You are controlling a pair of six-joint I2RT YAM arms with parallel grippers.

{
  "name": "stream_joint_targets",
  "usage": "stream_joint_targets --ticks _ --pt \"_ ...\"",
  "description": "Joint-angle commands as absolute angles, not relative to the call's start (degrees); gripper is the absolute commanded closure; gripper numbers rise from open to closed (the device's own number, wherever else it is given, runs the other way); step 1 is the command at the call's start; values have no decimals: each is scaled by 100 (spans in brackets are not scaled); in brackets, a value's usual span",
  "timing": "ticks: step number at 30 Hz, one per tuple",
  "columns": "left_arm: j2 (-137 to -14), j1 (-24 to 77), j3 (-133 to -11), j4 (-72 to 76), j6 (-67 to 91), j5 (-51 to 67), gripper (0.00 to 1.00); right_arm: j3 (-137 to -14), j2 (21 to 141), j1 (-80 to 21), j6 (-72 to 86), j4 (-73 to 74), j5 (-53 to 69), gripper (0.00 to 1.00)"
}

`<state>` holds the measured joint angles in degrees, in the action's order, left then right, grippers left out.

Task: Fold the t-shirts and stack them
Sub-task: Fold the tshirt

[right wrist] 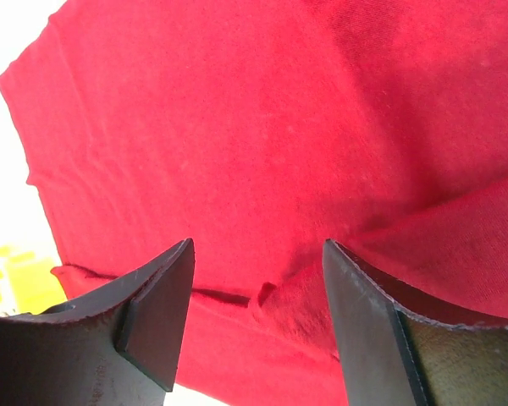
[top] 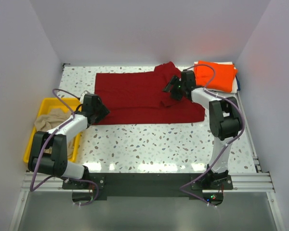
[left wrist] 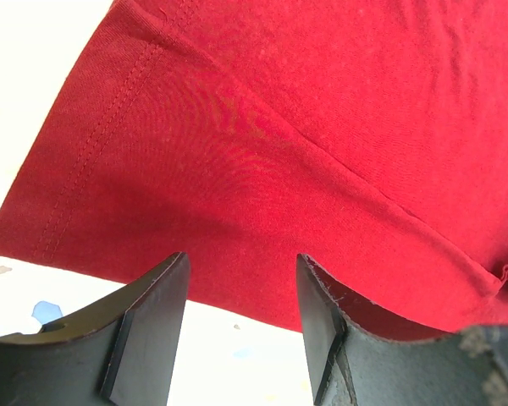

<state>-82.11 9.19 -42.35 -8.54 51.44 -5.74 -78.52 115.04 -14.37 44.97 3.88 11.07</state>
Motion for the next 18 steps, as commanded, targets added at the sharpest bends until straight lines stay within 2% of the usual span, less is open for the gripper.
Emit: stream_joint_targets --ticks 1,6,13,16,18 --pt "-8121 958 -4412 -826 5001 -589 42 -7395 10794 -1468 4377 387 800 34" --pt "-8051 958 -4254 -423 4878 -203 40 -6357 10064 -1468 4360 26 450 34" --pt "-8068 1002 -4166 -115 4808 255 39 -5784 9703 -1397 3692 26 -123 44" --pt "-8173 1081 -4131 158 4878 351 39 -5573 9712 -1398 3726 -351 -9 51" --pt "-8314 1204 -4175 246 4922 378 39 -5476 9790 -1415 3928 -676 403 50"
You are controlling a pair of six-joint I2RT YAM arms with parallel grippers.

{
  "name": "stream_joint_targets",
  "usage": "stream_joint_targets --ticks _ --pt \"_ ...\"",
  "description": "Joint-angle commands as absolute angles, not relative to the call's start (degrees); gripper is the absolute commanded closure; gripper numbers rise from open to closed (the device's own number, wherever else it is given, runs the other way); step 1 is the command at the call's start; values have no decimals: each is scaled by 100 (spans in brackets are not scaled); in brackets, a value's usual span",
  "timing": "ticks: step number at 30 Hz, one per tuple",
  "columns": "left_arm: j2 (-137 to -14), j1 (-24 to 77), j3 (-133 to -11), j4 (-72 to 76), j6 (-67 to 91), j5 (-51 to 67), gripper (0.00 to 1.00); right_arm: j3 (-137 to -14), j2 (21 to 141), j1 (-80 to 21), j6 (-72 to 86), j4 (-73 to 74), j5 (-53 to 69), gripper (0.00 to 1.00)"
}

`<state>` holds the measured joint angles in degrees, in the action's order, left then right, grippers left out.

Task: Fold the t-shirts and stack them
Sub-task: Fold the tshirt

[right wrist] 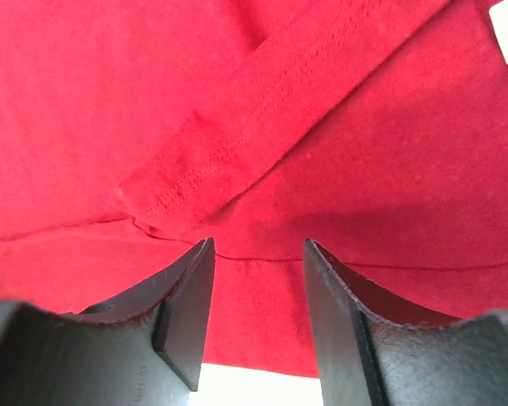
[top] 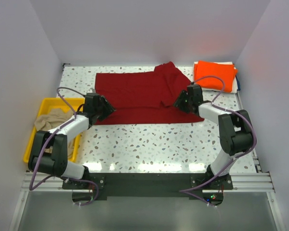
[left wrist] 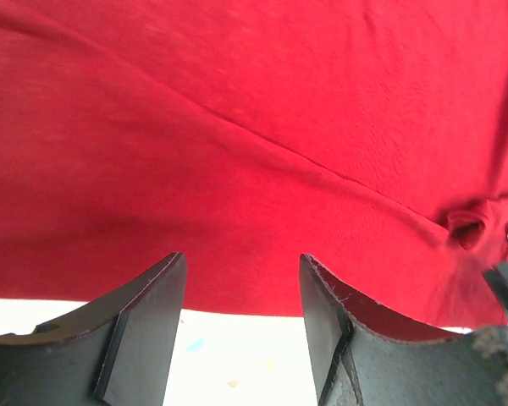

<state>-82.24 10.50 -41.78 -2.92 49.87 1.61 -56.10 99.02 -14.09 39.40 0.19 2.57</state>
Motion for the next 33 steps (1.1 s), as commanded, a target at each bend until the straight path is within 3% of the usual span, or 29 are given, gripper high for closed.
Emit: stream_joint_targets --ticks 1,4,11,33 --pt "-8358 1256 -4192 272 4931 378 39 -5371 9817 -1424 4042 -807 526 49" --pt "-8508 1406 -4245 334 4966 369 39 -5143 9975 -1494 4516 -1414 957 43" --pt "-8648 1521 -4298 387 4975 378 39 -4676 10178 -1617 5474 -2714 1151 43" --pt "-8859 1547 -4342 360 4878 352 39 -4676 10854 -1714 6179 -3665 879 43"
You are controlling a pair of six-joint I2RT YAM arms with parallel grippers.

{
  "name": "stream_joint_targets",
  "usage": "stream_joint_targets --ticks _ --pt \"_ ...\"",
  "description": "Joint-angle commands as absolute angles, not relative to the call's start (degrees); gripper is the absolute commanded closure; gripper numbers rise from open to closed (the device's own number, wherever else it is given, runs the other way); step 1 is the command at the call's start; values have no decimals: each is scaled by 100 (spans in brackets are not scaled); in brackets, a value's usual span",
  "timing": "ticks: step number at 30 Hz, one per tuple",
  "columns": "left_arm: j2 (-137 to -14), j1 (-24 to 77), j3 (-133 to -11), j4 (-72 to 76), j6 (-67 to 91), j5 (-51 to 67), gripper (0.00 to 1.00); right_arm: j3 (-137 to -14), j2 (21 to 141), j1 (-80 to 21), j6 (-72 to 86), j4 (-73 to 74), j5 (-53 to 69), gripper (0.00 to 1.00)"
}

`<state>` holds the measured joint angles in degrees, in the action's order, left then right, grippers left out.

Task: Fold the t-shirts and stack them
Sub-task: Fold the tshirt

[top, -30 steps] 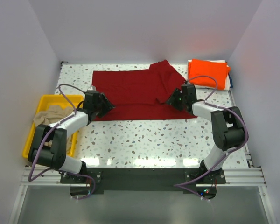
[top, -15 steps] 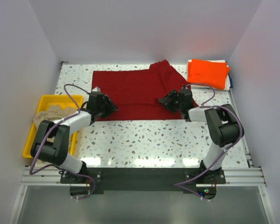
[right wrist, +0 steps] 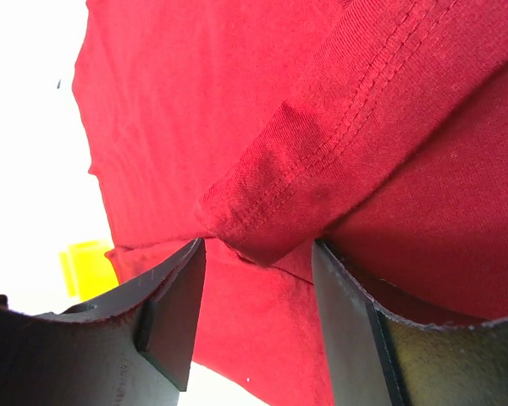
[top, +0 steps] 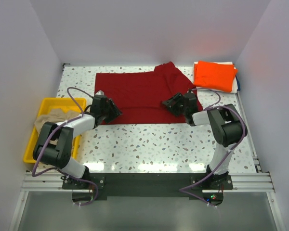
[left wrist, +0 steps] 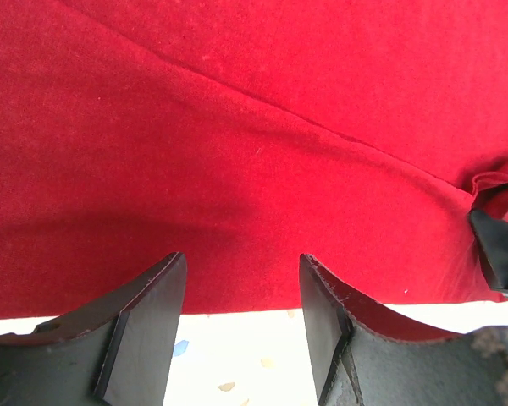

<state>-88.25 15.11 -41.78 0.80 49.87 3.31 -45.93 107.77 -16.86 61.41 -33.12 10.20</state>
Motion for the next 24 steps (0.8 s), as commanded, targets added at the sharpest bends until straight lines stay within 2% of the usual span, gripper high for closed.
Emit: stream_joint_targets --ticks 1,11,24 --pt "-8868 1538 -4333 352 4869 352 39 -4702 10863 -1714 6170 -3656 853 43" --pt "-8859 1538 -4359 281 4808 290 39 -5247 10977 -1705 5942 -3217 607 43" --pt "-8956 1538 -4386 264 4781 299 39 -6608 11425 -1705 5221 -2137 387 43"
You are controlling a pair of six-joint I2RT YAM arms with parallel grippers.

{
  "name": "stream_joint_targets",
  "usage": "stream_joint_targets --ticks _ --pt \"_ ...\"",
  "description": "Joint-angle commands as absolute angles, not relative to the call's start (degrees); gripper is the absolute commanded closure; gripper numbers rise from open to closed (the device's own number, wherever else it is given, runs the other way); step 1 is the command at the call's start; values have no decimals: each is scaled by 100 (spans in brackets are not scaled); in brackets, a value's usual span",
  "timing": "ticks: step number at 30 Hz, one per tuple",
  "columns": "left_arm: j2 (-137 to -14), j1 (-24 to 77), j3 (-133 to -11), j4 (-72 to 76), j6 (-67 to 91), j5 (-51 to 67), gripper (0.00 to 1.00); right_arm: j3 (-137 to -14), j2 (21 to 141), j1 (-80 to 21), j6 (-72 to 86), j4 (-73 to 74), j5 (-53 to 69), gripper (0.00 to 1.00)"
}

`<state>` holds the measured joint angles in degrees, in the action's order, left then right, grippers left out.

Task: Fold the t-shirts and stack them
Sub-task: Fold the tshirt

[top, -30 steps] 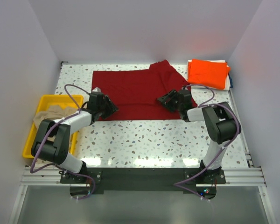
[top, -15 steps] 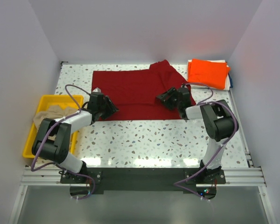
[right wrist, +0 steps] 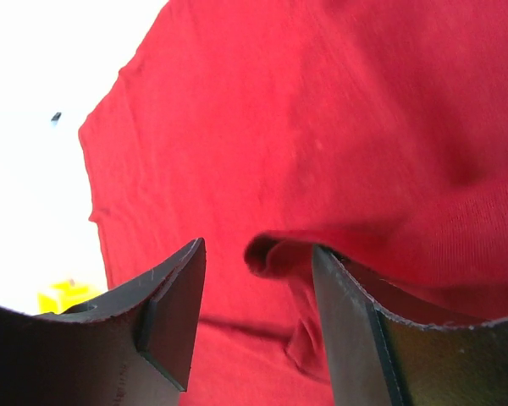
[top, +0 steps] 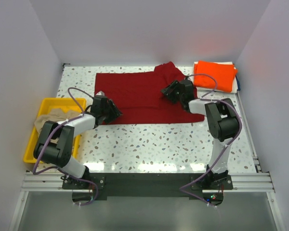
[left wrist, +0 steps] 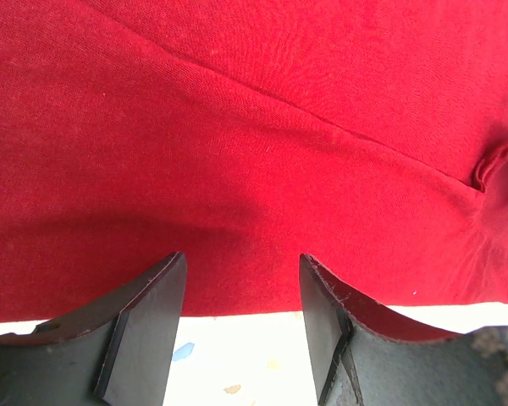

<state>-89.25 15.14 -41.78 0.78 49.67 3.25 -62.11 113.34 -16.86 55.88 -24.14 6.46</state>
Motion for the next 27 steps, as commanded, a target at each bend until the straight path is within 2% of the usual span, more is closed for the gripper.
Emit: stream_joint_targets --ticks 1,17,22,27 --pt "-8965 1547 -4394 264 4781 299 39 -6705 11521 -1705 5108 -1997 395 43" --pt "-8895 1538 -4421 211 4755 299 39 -8182 11866 -1705 3877 -537 246 42" --pt "-8482 1538 -4456 -298 4772 18 38 -8192 10918 -1688 3499 447 62 42" --pt "-7693 1529 -4377 -1368 5131 -1422 40 -7455 9697 -1443 3480 1457 -176 42"
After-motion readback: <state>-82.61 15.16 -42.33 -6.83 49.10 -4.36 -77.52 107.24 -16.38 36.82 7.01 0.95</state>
